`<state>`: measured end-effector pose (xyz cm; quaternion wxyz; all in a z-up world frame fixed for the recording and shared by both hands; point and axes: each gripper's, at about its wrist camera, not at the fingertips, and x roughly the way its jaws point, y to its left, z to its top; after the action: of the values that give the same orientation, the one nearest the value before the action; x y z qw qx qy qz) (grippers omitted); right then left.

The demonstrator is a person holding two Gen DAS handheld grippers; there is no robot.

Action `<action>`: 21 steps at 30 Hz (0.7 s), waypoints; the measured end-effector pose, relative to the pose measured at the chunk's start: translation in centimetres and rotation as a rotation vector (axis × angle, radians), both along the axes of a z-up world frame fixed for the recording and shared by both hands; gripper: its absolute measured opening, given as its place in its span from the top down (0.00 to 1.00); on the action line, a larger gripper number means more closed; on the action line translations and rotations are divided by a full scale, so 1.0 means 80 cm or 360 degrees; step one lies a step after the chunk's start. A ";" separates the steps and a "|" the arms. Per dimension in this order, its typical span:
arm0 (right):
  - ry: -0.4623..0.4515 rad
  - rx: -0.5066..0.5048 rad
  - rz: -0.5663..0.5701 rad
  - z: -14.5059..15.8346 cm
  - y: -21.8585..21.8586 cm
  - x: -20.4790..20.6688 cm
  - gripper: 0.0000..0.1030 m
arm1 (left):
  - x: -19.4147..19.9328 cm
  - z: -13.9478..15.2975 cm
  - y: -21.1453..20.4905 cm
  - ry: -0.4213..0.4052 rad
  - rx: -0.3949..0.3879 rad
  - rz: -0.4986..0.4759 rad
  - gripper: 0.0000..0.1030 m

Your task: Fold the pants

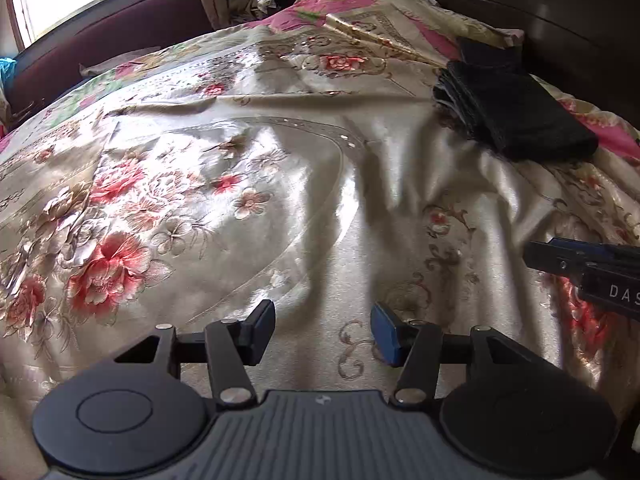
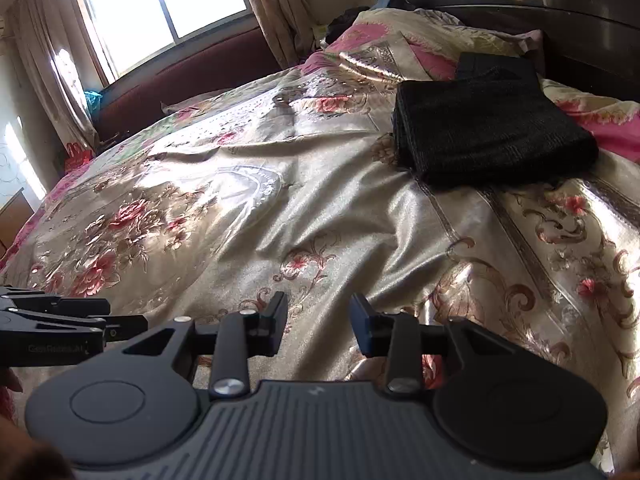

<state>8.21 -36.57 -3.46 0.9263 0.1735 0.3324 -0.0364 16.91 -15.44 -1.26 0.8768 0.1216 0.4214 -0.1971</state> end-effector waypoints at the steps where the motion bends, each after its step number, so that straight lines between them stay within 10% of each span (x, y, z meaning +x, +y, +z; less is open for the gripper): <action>1: -0.0004 -0.0006 0.0003 0.000 0.000 0.004 0.64 | 0.004 -0.001 0.006 0.0000 -0.0005 0.0026 0.36; 21: 0.0030 -0.0112 0.0004 -0.027 -0.014 0.078 0.65 | 0.041 -0.052 0.109 -0.0045 0.0013 0.0427 0.35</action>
<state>14.47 -37.68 -5.62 0.9287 0.1402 0.3399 -0.0485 20.21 -6.68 -5.44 0.9006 0.0707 0.4223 -0.0747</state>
